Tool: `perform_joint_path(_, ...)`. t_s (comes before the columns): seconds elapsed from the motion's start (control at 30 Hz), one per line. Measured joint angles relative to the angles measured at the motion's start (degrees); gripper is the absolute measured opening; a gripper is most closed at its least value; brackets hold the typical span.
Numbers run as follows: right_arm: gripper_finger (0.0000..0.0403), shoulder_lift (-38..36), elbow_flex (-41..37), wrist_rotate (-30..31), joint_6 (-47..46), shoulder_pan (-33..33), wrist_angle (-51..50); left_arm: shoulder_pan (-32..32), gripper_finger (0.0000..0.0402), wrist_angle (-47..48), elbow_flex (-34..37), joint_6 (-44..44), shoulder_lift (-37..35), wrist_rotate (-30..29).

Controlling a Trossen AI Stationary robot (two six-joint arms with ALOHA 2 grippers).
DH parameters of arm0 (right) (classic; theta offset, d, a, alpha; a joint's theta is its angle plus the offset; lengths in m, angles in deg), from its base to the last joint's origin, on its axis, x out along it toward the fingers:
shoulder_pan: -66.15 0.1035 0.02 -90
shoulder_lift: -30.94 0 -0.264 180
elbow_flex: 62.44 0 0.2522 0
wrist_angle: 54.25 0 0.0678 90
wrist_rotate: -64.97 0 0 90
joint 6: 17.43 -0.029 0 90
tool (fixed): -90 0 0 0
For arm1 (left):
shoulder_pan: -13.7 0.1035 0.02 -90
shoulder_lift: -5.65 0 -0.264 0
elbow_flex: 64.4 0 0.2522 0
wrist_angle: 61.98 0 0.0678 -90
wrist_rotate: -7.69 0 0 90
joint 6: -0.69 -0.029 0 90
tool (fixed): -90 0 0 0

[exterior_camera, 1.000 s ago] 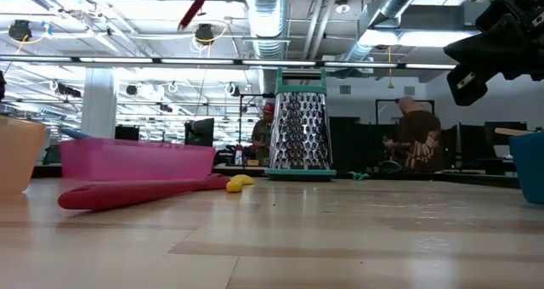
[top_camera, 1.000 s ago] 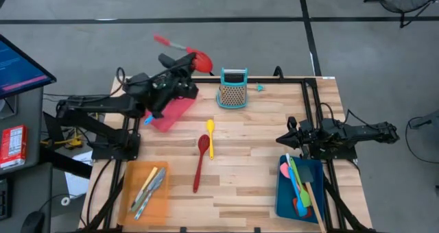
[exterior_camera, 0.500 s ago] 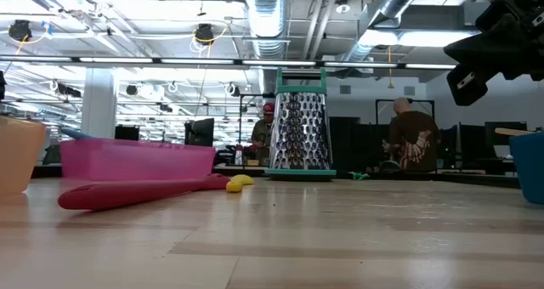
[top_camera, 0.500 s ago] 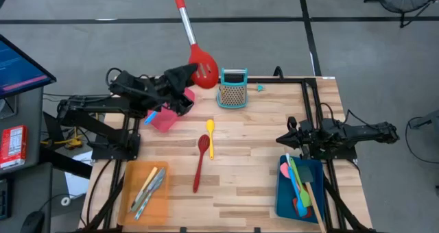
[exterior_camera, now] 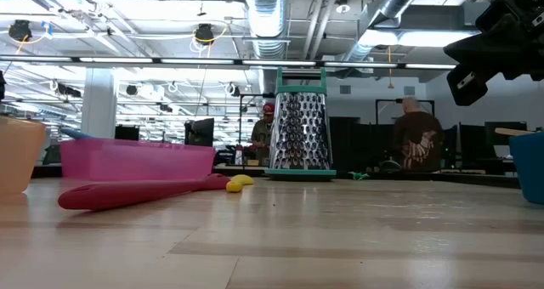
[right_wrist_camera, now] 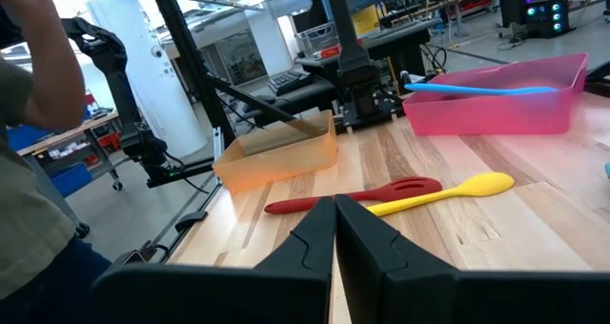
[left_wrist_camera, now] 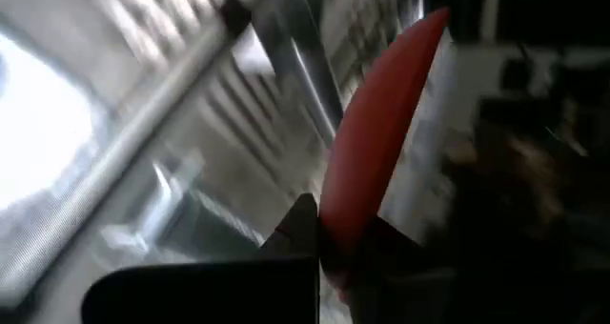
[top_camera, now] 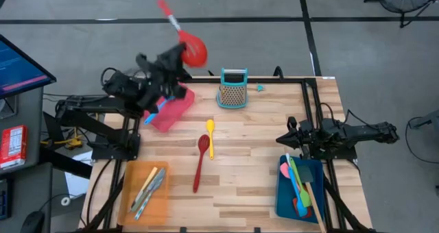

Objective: Pick & Place Kitchen Items
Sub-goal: Put the red silver slotted spoon into the red bin

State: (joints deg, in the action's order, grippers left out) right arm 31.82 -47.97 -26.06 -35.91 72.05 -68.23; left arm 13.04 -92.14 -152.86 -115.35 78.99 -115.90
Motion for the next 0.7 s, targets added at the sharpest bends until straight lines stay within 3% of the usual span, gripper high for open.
perform_joint_path(0.13,0.001,0.0,0.0,0.0,0.0,0.0,0.0,1.9,0.0001,1.0,0.0,13.8,-1.1,-17.7)
perform_joint_path(0.33,0.001,0.0,0.0,0.0,0.0,0.0,0.0,3.6,0.0001,8.2,0.0,36.9,-4.9,-32.5)
perform_joint_path(0.47,0.001,0.1,0.0,0.0,0.0,0.0,0.0,3.7,0.0002,14.1,0.0,47.1,-7.2,-44.3)
perform_joint_path(0.7,0.001,0.2,0.0,0.0,0.0,0.0,0.0,0.8,0.0003,15.4,0.6,57.2,-10.1,-46.8)
